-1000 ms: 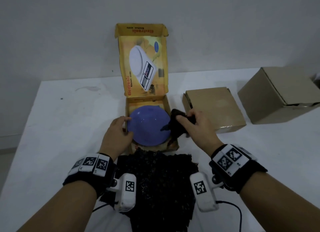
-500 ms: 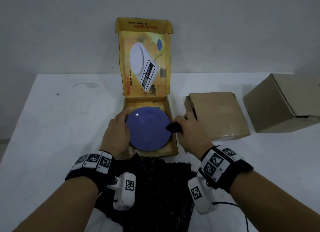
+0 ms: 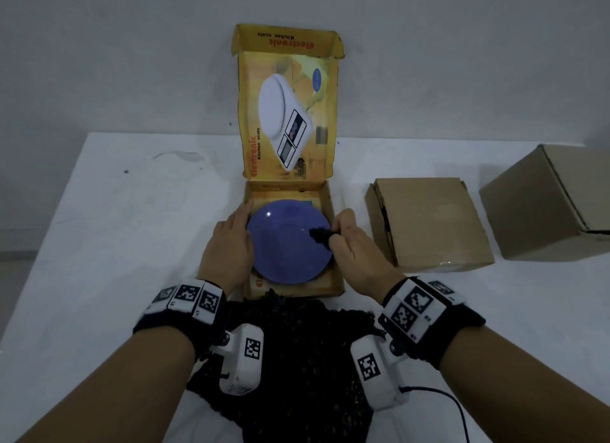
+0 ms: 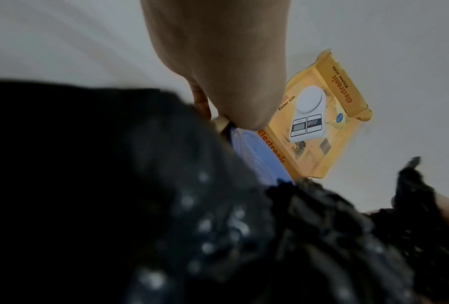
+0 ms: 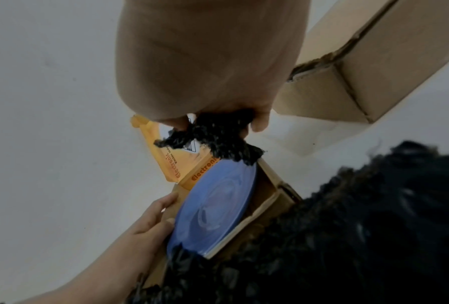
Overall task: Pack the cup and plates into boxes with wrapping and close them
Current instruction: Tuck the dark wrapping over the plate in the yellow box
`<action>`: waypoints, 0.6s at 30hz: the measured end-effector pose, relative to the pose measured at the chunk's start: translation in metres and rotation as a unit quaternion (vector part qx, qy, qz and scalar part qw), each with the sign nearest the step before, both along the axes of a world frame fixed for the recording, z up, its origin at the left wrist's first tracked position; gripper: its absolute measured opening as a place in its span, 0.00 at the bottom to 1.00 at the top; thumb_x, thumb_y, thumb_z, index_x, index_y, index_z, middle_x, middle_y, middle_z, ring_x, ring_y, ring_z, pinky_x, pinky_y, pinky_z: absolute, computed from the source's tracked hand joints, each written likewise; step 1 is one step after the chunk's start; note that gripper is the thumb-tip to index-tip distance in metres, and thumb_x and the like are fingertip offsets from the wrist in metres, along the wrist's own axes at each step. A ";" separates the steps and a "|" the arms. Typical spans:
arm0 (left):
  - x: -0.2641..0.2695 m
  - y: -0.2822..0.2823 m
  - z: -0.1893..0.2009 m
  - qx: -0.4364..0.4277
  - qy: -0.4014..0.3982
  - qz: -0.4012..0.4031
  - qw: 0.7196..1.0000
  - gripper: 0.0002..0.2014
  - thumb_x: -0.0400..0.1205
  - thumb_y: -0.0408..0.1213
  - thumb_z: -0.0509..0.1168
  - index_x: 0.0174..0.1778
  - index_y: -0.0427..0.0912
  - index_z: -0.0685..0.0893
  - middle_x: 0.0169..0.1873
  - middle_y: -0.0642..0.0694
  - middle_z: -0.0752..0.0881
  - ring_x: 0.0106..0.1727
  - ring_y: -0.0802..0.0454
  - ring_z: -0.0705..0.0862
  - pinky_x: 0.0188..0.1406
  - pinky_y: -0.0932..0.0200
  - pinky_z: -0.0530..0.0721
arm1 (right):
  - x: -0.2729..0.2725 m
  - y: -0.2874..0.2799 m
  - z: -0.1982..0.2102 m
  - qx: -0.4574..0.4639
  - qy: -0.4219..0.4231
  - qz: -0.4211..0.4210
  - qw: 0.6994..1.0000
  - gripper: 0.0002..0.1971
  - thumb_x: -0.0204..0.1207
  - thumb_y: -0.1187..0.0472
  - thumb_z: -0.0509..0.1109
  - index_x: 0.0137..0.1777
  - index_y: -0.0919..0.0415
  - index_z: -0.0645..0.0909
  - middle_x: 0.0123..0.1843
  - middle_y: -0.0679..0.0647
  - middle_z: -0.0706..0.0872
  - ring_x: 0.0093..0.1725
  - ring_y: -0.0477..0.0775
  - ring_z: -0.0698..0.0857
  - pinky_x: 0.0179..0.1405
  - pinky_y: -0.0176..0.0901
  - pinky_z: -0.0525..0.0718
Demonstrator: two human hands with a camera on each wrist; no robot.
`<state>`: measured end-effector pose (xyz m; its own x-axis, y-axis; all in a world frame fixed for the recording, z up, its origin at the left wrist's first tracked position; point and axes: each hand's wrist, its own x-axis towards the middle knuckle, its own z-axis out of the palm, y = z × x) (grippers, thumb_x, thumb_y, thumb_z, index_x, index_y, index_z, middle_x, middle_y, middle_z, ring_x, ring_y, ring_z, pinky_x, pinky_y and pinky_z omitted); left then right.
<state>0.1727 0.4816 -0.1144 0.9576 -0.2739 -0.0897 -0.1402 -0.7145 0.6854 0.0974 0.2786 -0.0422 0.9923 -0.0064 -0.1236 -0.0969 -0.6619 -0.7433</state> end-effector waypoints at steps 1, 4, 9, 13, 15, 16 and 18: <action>-0.001 0.000 -0.001 -0.001 -0.005 -0.001 1.000 0.32 0.78 0.47 0.46 0.82 0.47 0.58 0.71 0.37 0.76 0.67 0.34 0.74 0.68 0.40 0.72 | 0.000 0.000 -0.001 0.000 0.002 0.006 1.000 0.05 0.76 0.60 0.54 0.45 0.61 0.64 0.33 0.50 0.69 0.30 0.48 0.68 0.30 0.42 0.64; 0.002 0.002 -0.003 0.004 -0.015 -0.007 1.000 0.31 0.80 0.43 0.47 0.82 0.47 0.59 0.70 0.37 0.77 0.65 0.34 0.75 0.67 0.41 0.72 | -0.005 -0.007 -0.007 -0.067 -0.013 0.094 0.993 0.08 0.71 0.75 0.62 0.41 0.62 0.76 0.47 0.52 0.72 0.41 0.50 0.73 0.41 0.34 0.71; 0.005 -0.001 -0.005 0.009 -0.014 -0.003 1.000 0.29 0.84 0.31 0.53 0.83 0.47 0.56 0.64 0.34 0.81 0.62 0.35 0.74 0.60 0.45 0.73 | -0.009 -0.008 -0.010 -0.334 -0.021 0.305 0.892 0.12 0.54 0.72 0.74 0.26 0.52 0.85 0.30 0.48 0.82 0.34 0.57 0.79 0.28 0.42 0.74; 0.005 0.000 -0.004 0.014 -0.017 -0.015 1.000 0.29 0.85 0.31 0.52 0.83 0.47 0.56 0.66 0.36 0.80 0.62 0.36 0.73 0.60 0.46 0.71 | -0.001 -0.004 -0.004 -0.307 0.104 0.333 0.885 0.16 0.71 0.70 0.67 0.54 0.52 0.85 0.50 0.57 0.85 0.49 0.61 0.82 0.42 0.45 0.80; 0.005 0.000 -0.004 0.016 -0.019 -0.023 0.999 0.28 0.85 0.32 0.51 0.82 0.49 0.57 0.69 0.39 0.78 0.61 0.37 0.72 0.61 0.46 0.70 | 0.001 -0.004 0.002 -0.295 0.144 0.306 0.894 0.18 0.76 0.66 0.64 0.65 0.53 0.75 0.56 0.59 0.84 0.53 0.63 0.82 0.49 0.51 0.82; 0.004 0.000 -0.003 0.017 -0.019 -0.027 0.999 0.27 0.85 0.34 0.50 0.82 0.49 0.58 0.70 0.40 0.77 0.60 0.37 0.72 0.62 0.46 0.70 | 0.002 -0.003 0.003 -0.298 0.136 0.290 0.899 0.19 0.77 0.65 0.65 0.67 0.53 0.71 0.58 0.59 0.82 0.54 0.64 0.82 0.49 0.52 0.82; 0.004 0.000 -0.002 0.015 -0.020 -0.033 0.999 0.27 0.83 0.41 0.45 0.82 0.50 0.59 0.71 0.41 0.76 0.60 0.36 0.72 0.62 0.46 0.69 | 0.002 0.002 0.001 -0.323 0.104 0.253 0.906 0.20 0.76 0.62 0.68 0.68 0.56 0.71 0.63 0.58 0.76 0.55 0.64 0.80 0.45 0.50 0.77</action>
<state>0.1766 0.4812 -0.1160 0.9403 -0.3350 -0.0606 -0.2152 -0.7227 0.6568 0.0997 0.2804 -0.0409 0.8435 0.3054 -0.4419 0.2470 -0.9510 -0.1859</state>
